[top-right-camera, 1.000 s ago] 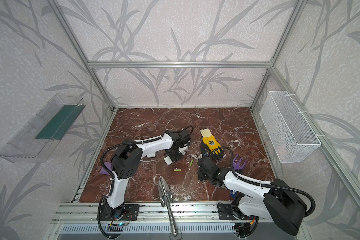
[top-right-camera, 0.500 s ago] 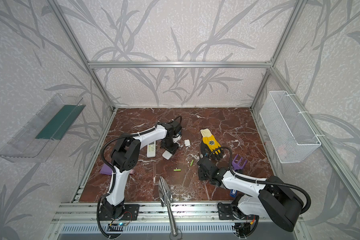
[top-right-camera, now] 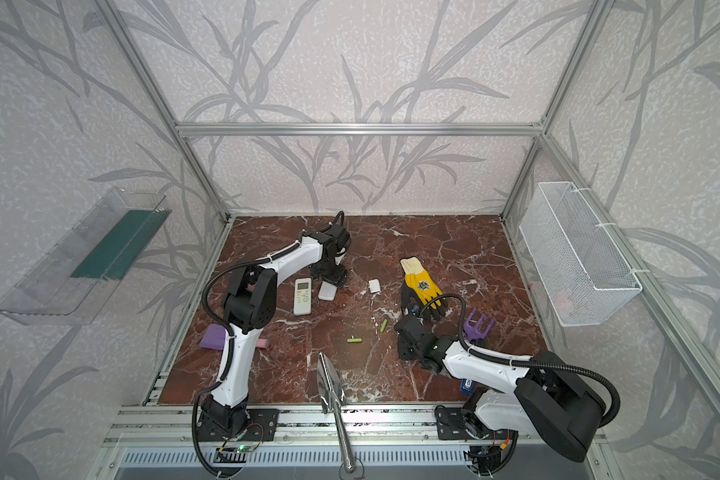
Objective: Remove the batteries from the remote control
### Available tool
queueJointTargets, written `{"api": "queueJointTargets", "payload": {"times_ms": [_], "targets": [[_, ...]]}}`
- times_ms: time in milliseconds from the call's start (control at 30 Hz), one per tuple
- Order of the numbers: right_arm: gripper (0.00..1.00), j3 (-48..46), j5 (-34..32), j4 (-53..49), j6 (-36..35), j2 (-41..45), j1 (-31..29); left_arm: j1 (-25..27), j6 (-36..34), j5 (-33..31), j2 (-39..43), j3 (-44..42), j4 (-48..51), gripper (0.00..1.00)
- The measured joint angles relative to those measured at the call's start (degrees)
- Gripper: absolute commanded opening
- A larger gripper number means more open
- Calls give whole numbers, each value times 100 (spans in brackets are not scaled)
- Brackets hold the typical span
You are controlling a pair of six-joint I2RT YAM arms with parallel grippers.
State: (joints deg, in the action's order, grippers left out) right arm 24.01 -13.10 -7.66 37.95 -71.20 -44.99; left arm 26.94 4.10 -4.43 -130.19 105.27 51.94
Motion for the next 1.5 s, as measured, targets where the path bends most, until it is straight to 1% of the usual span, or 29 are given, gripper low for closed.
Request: {"api": "queueJointTargets", "payload": {"times_ms": [200, 300, 433, 500, 533, 600, 700, 800, 967, 1067, 1267, 1500], "targets": [[46, 48, 2, 0, -7, -46, 7, 2, 114, -22, 4, 13, 15, 100], [52, 63, 2, -26, -20, -39, 7, 4, 208, -70, 31, 13, 59, 100], [56, 63, 0, -142, -57, 39, 13, 4, 376, -186, 225, -26, 118, 99], [59, 63, 2, -240, -72, 92, 13, 0, 525, -293, 474, -160, 122, 99], [63, 63, 4, -291, -72, 118, 13, -2, 590, -337, 605, -238, 118, 99], [66, 63, 7, -420, -111, 195, 15, -15, 737, -466, 973, -474, 120, 99], [69, 63, 11, -616, -221, 334, 17, -66, 946, -619, 1445, -822, 125, 99], [71, 66, 26, -787, -348, 564, 17, -118, 1141, -715, 1740, -1180, 129, 100], [78, 173, 151, -992, -586, 1021, 17, -332, 1482, -734, 1869, -1934, 61, 100], [80, 278, 229, -1067, -737, 1255, 17, -481, 1631, -645, 1867, -2267, -17, 99], [80, 452, 411, -1182, -949, 1449, 17, -706, 1784, -446, 1864, -2352, -317, 98], [80, 455, 514, -1207, -1029, 1480, 17, -870, 1856, -157, 1709, -2332, -518, 93]]}}
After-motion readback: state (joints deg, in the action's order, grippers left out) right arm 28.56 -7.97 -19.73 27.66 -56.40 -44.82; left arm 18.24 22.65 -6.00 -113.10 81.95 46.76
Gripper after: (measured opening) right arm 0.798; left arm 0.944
